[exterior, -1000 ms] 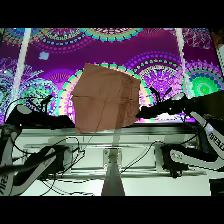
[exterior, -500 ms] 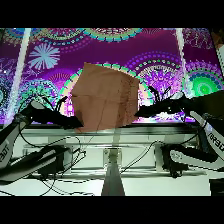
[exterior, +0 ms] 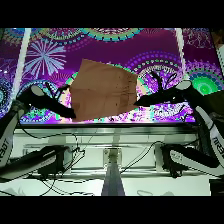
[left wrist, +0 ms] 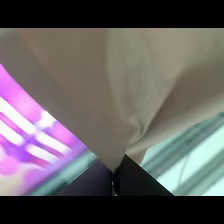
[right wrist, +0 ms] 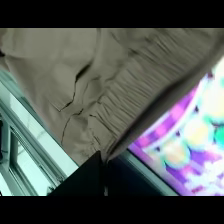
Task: Fold the clothes and pants, and hang the long-sleeved shirts on hangers.
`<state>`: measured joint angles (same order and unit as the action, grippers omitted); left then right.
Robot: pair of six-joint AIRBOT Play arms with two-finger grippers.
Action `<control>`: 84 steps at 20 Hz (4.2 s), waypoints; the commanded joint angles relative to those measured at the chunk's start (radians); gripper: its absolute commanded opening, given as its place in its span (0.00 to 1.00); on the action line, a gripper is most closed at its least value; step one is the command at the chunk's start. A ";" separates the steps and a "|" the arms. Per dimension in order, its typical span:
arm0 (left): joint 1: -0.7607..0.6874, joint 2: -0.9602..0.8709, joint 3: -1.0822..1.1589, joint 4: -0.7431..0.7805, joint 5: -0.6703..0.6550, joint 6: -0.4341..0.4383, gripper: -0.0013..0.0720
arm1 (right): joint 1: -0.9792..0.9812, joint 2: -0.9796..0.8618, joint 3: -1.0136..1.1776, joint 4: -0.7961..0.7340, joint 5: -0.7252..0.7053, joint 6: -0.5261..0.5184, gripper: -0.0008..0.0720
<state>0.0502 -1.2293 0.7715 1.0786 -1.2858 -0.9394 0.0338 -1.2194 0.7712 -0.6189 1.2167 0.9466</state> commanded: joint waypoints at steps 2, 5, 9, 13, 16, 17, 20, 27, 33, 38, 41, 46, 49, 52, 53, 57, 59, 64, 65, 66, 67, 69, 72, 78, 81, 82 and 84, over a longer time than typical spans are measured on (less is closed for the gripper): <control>-0.003 0.078 0.390 -0.013 0.031 -0.026 0.04 | 0.000 0.158 0.208 0.097 0.014 0.002 0.04; -0.003 0.208 0.591 -0.013 0.136 -0.056 0.04 | 0.000 0.254 0.346 0.185 0.013 0.002 0.04; -0.003 0.482 0.633 -0.010 0.317 -0.057 0.03 | 0.000 0.393 0.443 0.183 -0.034 0.015 0.04; -0.003 0.695 0.632 0.087 0.163 -0.200 0.03 | 0.047 0.508 0.443 0.185 0.023 0.203 0.04; -0.003 0.795 0.606 0.149 0.043 -0.316 0.03 | 0.167 0.547 0.422 0.068 -0.014 0.411 0.04; -0.003 0.803 0.571 0.148 0.053 -0.330 0.03 | 0.214 0.547 0.394 -0.034 -0.047 0.507 0.04; -0.003 0.742 0.388 0.128 0.132 -0.332 0.03 | 0.342 0.519 0.229 -0.224 -0.253 0.698 0.04; -0.103 0.259 0.092 0.008 0.563 -0.303 0.03 | 0.328 0.189 0.042 -0.251 -0.685 0.718 0.04; -0.162 0.119 0.092 0.013 0.234 -0.303 0.03 | 0.154 0.105 0.041 -0.305 -0.298 0.638 0.04; -0.206 0.097 0.034 0.010 0.126 -0.303 0.04 | 0.129 0.102 0.035 -0.578 -0.050 0.602 0.04; -0.253 0.061 -0.010 0.006 0.255 -0.302 1.00 | 0.128 0.100 0.029 -0.631 -0.148 0.604 0.88; -0.254 0.040 -0.010 0.001 0.265 -0.303 0.97 | 0.100 0.074 0.035 -0.625 -0.258 0.719 0.88; -0.254 0.040 -0.010 0.002 0.272 -0.303 0.96 | -0.002 0.016 0.035 -0.519 -0.254 0.660 0.87; -0.254 0.039 -0.010 0.014 0.306 -0.303 0.96 | -0.130 -0.078 0.034 -0.335 -0.164 0.438 0.86; -0.254 0.039 -0.010 0.013 0.322 -0.303 0.96 | -0.158 -0.117 0.034 -0.271 -0.116 0.347 0.86; -0.254 0.039 -0.010 0.023 0.374 -0.302 0.96 | -0.158 -0.282 0.034 -0.055 -0.079 0.092 0.88; -0.254 0.036 -0.010 0.038 0.406 -0.303 0.96 | -0.135 -0.336 0.034 0.051 -0.087 0.008 0.88; -0.254 0.032 -0.007 0.048 0.486 -0.302 0.96 | -0.055 -0.366 0.050 0.121 -0.175 -0.113 0.45; -0.254 0.032 0.005 0.078 0.481 -0.302 0.96 | -0.050 -0.365 0.077 0.121 -0.155 -0.113 0.30; -0.254 0.035 0.026 0.127 0.463 -0.303 0.96 | -0.050 -0.358 0.110 0.121 -0.135 -0.113 0.16; -0.254 0.043 0.060 0.201 0.429 -0.303 0.96 | -0.053 -0.342 0.151 0.118 -0.122 -0.112 0.09; -0.250 0.075 0.153 0.346 0.345 -0.346 0.96 | -0.053 -0.278 0.227 0.114 -0.157 -0.092 0.04; -0.213 0.157 0.298 0.449 0.322 -0.463 0.96 | -0.059 -0.120 0.319 0.039 -0.288 0.037 0.04; -0.160 0.336 0.380 0.447 0.414 -0.470 0.96 | -0.267 0.289 0.397 -0.509 -0.230 0.647 0.04; -0.160 0.375 0.380 0.447 0.415 -0.470 0.96 | -0.456 0.494 0.397 -0.739 -0.079 0.857 0.04; -0.160 0.379 0.380 0.447 0.414 -0.470 0.96 | -0.526 0.557 0.397 -0.811 -0.050 0.903 0.04; -0.160 0.377 0.380 0.447 0.414 -0.470 0.96 | -0.680 0.676 0.397 -0.940 -0.022 0.935 0.04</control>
<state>-0.1123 -0.8707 1.1465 1.5208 -0.8791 -1.4067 -0.4637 -0.7136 1.1637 -1.3079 1.1172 1.7180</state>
